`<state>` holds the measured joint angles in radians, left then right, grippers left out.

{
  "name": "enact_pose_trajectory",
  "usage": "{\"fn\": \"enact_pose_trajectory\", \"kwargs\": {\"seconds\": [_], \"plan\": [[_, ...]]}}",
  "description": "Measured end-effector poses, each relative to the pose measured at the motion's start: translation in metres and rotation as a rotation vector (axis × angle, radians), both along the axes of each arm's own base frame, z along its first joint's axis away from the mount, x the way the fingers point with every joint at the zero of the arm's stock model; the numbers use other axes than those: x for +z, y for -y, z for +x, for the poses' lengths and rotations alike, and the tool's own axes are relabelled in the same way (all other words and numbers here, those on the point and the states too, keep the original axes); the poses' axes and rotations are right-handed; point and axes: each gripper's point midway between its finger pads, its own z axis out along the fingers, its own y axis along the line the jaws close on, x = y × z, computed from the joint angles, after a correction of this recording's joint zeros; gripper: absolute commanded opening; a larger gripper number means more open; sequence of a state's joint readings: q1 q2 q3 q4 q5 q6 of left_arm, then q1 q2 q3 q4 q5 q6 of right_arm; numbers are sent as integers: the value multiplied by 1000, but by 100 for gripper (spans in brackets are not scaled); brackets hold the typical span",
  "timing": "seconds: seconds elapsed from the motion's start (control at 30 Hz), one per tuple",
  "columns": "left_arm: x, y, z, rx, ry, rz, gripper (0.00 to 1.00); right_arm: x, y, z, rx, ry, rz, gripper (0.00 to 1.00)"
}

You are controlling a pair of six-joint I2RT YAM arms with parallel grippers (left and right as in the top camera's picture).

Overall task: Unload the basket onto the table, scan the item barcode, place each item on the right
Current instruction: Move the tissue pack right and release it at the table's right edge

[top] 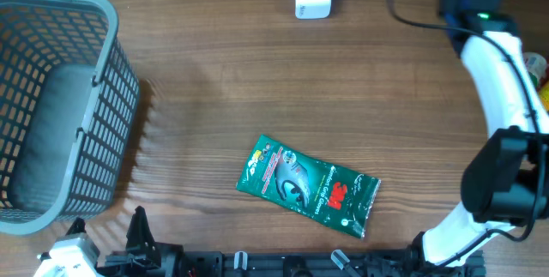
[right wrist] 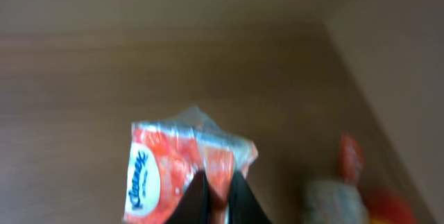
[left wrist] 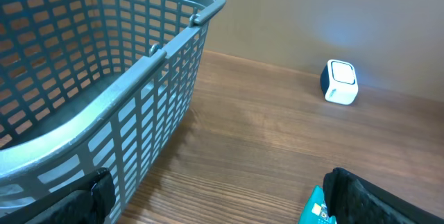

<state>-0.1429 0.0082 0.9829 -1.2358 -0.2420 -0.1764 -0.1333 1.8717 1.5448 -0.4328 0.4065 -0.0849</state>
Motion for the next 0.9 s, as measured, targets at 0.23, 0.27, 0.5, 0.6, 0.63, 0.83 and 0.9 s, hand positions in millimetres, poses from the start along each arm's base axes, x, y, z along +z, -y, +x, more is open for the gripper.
{"fn": "enact_pose_trajectory", "kwargs": {"seconds": [0.23,0.27,0.5,0.6,0.63,0.83,0.9], "plan": [[0,0,0,0,0,0,100,-82,103,-95,-574,16,242,4],[0,0,0,0,0,0,100,-99,108,-107,-630,30,288,5],[0,0,0,0,0,0,100,-156,109,-149,-749,28,379,43],[0,0,0,0,0,0,100,-155,111,-148,-760,43,387,100],[0,0,0,0,0,0,100,-154,110,-149,-761,39,389,100],[0,0,0,0,0,0,100,-53,98,-146,-679,225,436,100],[0,0,0,0,0,0,100,9,79,-148,-585,348,499,100]]}}
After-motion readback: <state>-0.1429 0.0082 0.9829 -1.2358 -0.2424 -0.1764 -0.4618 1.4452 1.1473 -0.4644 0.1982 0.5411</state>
